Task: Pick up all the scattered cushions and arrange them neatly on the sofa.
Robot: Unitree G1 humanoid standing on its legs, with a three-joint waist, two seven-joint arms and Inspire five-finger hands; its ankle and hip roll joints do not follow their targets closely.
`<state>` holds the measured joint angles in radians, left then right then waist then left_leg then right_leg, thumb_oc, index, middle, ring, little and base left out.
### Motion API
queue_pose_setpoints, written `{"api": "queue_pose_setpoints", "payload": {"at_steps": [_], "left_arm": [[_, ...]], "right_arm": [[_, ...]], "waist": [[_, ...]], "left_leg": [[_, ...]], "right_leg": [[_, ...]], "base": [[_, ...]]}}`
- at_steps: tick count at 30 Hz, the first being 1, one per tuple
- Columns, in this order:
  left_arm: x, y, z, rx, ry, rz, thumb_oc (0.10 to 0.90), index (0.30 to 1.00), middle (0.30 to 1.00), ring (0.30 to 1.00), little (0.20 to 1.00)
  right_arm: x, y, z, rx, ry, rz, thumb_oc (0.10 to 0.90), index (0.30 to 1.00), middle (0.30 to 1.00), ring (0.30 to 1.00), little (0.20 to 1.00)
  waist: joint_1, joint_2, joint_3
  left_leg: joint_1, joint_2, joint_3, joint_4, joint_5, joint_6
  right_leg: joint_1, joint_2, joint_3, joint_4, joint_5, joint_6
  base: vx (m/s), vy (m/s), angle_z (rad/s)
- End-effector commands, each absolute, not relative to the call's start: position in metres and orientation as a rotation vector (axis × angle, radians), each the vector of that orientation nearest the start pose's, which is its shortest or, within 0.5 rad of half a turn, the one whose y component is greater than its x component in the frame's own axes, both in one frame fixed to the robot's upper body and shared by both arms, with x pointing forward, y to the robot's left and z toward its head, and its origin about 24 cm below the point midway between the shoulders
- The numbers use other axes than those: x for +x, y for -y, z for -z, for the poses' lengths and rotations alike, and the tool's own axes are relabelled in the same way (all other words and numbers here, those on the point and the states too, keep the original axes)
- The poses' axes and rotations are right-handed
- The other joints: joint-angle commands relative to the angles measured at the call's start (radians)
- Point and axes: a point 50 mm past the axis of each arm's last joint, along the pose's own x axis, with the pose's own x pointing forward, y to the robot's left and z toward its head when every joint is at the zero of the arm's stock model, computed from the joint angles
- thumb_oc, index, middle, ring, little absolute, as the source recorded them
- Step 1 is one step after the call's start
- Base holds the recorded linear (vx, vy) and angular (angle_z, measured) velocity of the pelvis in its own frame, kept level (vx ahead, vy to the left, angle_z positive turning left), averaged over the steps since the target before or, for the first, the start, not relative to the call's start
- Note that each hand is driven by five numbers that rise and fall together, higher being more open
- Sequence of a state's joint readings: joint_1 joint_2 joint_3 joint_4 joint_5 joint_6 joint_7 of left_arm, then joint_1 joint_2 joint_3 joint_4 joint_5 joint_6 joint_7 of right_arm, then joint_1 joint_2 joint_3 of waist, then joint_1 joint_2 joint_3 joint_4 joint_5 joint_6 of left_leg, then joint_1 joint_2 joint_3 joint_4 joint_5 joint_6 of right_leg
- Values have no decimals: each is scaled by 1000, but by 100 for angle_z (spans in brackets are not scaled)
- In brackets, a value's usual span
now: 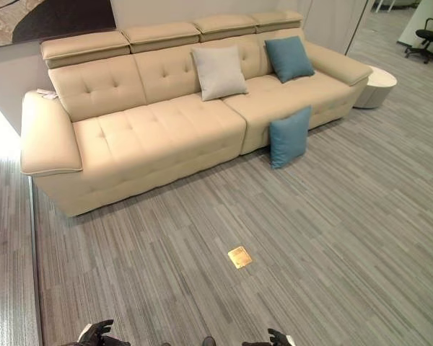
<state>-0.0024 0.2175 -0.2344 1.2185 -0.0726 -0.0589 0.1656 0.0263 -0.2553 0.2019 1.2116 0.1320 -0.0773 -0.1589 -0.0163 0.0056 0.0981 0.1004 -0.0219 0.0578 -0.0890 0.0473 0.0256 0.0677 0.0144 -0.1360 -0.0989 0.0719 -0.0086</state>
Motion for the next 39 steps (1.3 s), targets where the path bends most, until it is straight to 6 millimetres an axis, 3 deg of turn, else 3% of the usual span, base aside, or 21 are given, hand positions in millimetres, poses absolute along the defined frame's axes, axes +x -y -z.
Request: {"api": "queue_pose_setpoints", "payload": {"at_steps": [1,16,21,24,26,31,36,38,39], "left_arm": [[115,-227,156,410,-1104,-119,800,900,900,900,900],[122,-224,155,395,-1093,-108,800,900,900,900,900],[129,-220,153,402,-1072,-91,800,900,900,900,900],[138,-216,151,385,-1041,-83,800,900,900,900,900],[145,-209,149,373,-1020,-64,800,900,900,900,900],[143,-205,151,403,-1027,-24,800,900,900,900,900],[148,-208,148,448,-1008,3,800,900,900,900,900],[148,-209,148,451,-1009,0,800,900,900,900,900],[148,-215,147,456,-1008,-21,800,900,900,900,900]], "right_arm": [[111,253,149,-421,-1087,192,800,900,900,900,900],[111,249,150,-419,-1086,178,800,900,900,900,900],[110,250,151,-398,-1093,206,800,900,900,900,900],[113,252,150,-395,-1089,222,800,900,900,900,900],[115,255,148,-406,-1087,225,800,900,900,900,900],[116,253,148,-401,-1087,217,800,900,900,900,900],[125,248,147,-416,-1075,186,800,900,900,900,900],[126,247,147,-419,-1072,181,800,900,900,900,900],[131,245,146,-425,-1060,168,800,900,900,900,900]], "waist": [[-5,-15,22],[-12,-31,35],[-18,-42,52],[-8,-49,72],[0,-46,72],[-13,-33,63],[-19,-19,76],[-17,-19,79],[-8,-21,91]], "left_leg": [[5,35,13,2,-92,-45],[14,60,10,12,-82,-57],[-29,68,12,106,-105,-61],[-81,54,-45,187,-117,-64],[-113,28,-138,201,-135,-62],[-89,21,-114,167,-149,-40],[-95,6,-52,154,-167,3],[-95,7,-38,151,-167,7],[-99,14,-5,139,-164,14]], "right_leg": [[45,-60,-28,12,-139,104],[52,-34,-12,12,-157,80],[49,-32,-5,16,-153,66],[32,-34,14,26,-149,62],[6,-39,34,34,-146,69],[-13,-59,64,53,-139,83],[-103,-71,120,136,-134,107],[-119,-70,123,153,-133,110],[-155,-68,92,191,-132,119]], "base": [[0,0,0],[-9,-50,2],[-26,-30,0],[-61,7,-6],[-35,66,-8],[49,141,-37],[-16,172,-52],[-26,81,-75],[-69,61,-103]]}}
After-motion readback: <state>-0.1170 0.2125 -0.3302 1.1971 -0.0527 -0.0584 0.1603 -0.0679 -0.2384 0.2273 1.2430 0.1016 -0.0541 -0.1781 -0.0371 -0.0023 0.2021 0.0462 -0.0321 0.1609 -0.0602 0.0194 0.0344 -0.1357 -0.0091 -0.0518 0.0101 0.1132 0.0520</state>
